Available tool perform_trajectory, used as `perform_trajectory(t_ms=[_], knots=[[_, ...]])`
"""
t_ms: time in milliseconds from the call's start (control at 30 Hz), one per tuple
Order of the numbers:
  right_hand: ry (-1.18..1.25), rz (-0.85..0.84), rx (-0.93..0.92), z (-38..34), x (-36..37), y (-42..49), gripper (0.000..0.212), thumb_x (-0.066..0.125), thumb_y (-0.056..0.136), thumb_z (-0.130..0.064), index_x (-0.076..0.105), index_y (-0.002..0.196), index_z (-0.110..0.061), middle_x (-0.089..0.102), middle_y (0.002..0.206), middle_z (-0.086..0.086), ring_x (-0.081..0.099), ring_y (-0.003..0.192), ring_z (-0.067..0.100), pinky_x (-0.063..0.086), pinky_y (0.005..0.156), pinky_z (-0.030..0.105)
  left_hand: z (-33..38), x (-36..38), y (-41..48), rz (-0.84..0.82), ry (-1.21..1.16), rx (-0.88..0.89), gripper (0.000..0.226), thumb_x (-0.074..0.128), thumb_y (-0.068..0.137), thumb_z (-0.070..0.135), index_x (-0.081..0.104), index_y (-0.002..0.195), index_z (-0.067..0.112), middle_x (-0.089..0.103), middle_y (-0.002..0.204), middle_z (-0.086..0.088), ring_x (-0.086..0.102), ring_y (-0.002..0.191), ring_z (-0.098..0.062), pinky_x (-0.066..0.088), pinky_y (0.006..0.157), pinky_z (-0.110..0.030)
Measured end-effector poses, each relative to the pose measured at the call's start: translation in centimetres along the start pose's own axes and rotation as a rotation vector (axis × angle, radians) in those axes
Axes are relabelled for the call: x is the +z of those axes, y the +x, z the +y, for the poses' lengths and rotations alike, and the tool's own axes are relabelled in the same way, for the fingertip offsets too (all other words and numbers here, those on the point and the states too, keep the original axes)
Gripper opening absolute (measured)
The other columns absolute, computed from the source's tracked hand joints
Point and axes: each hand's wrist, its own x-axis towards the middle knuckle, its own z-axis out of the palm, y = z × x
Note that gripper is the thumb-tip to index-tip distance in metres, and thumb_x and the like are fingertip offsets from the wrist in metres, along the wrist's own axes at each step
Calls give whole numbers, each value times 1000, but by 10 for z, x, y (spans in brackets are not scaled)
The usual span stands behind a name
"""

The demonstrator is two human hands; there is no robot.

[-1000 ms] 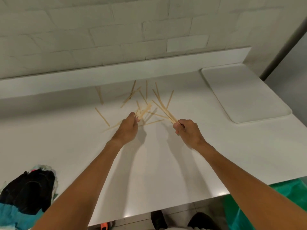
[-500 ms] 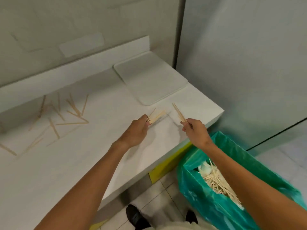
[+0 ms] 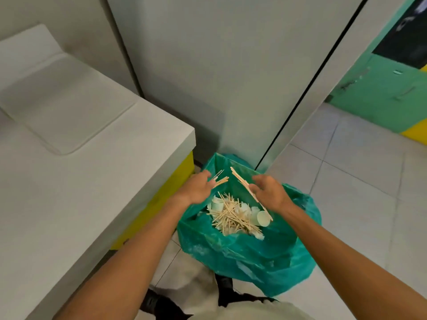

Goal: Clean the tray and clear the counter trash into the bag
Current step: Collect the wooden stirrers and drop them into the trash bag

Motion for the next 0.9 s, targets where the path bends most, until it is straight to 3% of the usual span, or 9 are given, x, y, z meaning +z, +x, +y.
perform_trajectory(t_ms=[67, 133, 300, 500, 667, 900], knots=[[-17, 13, 38, 10, -4, -2, 43, 57, 96, -27, 54, 137, -12, 57, 138, 5, 51, 129, 23, 39, 111, 41, 1, 10, 8, -33, 16, -17, 48, 48, 101, 29, 43, 141, 3, 54, 137, -18, 51, 126, -30, 40, 104, -36], [-12, 13, 6, 12, -6, -2, 44, 57, 97, -25, 52, 139, -12, 53, 143, 5, 47, 134, 22, 35, 114, 39, -3, 13, 10, -37, 27, -9, 50, 50, 100, 28, 42, 144, 4, 48, 143, -16, 46, 133, -28, 36, 110, -35], [63, 44, -177, -21, -3, 4, 41, 59, 96, -26, 55, 135, -16, 55, 138, 3, 53, 125, 17, 39, 107, 30, -15, -5, -6, 84, -27, 106, 39, 52, 99, 27, 51, 136, 14, 54, 133, -7, 52, 122, -21, 42, 105, -36], [251, 82, -441, -118, 14, 11, 33, 62, 93, -28, 60, 126, -25, 59, 123, -7, 59, 104, 2, 50, 94, 29, -37, -69, -56, 402, -193, 198, 37, 57, 97, 22, 52, 133, 21, 55, 129, 1, 55, 113, -10, 48, 98, -28], [286, 24, -616, -212, 50, 4, 30, 63, 94, -27, 59, 124, -28, 56, 125, -10, 59, 104, 4, 49, 89, 20, -89, -130, -118, 630, -214, 150, 35, 57, 97, 30, 52, 131, 28, 53, 127, 11, 54, 113, -4, 45, 96, -18], [287, -146, -838, -335, 142, -18, 26, 65, 93, -22, 62, 118, -28, 60, 119, -9, 60, 98, 5, 45, 78, 14, -203, -186, -225, 863, -147, -55, 37, 56, 98, 33, 51, 133, 28, 50, 127, 16, 48, 117, -1, 38, 100, -20]])
